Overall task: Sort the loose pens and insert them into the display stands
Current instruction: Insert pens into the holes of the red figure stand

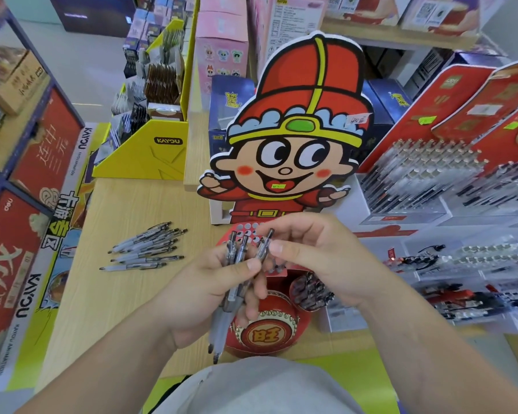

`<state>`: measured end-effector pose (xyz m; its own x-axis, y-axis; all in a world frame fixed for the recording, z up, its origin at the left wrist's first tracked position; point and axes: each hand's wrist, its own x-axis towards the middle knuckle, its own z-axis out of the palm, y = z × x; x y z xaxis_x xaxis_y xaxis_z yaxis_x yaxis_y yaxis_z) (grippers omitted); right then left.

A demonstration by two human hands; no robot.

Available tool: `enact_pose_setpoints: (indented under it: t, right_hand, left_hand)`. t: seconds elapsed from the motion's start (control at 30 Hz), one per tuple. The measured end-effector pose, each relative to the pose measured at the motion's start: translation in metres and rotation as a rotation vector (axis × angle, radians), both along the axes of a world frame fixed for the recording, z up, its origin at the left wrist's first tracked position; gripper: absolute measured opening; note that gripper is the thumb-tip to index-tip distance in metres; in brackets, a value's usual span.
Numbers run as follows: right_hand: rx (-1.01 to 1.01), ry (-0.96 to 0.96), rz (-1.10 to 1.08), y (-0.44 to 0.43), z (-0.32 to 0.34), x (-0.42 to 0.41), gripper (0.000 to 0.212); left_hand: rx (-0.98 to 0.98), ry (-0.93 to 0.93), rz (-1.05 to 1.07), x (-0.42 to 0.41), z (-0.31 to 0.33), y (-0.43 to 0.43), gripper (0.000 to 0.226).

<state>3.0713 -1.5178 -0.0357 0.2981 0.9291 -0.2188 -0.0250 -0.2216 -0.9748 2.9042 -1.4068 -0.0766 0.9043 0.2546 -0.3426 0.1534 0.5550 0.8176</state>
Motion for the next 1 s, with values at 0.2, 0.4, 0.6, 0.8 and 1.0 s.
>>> enact_pose_setpoints:
  t: [0.2,0.4,0.6,0.8,1.0]
  right_hand:
    - [-0.01,0.009,0.041,0.003,-0.002,0.0,0.017]
    - [0.073,-0.14,-0.196,0.009,0.011,0.016,0.017]
    - [0.104,-0.413,-0.285,0.021,0.01,0.029,0.017]
    - [-0.109,-0.615,-0.14,0.037,-0.024,0.023,0.016]
    - [-0.182,-0.683,-0.045,0.04,-0.032,0.026,0.016]
  left_hand:
    - [-0.032,0.044,0.002,-0.005,-0.002,0.003,0.03]
    - [-0.019,0.231,0.395,-0.003,-0.017,0.017,0.02]
    - [0.003,0.263,0.498,-0.016,-0.029,0.03,0.02]
    - [-0.015,0.248,0.465,-0.017,-0.029,0.023,0.014]
    - [-0.053,0.254,0.475,-0.018,-0.034,0.021,0.013]
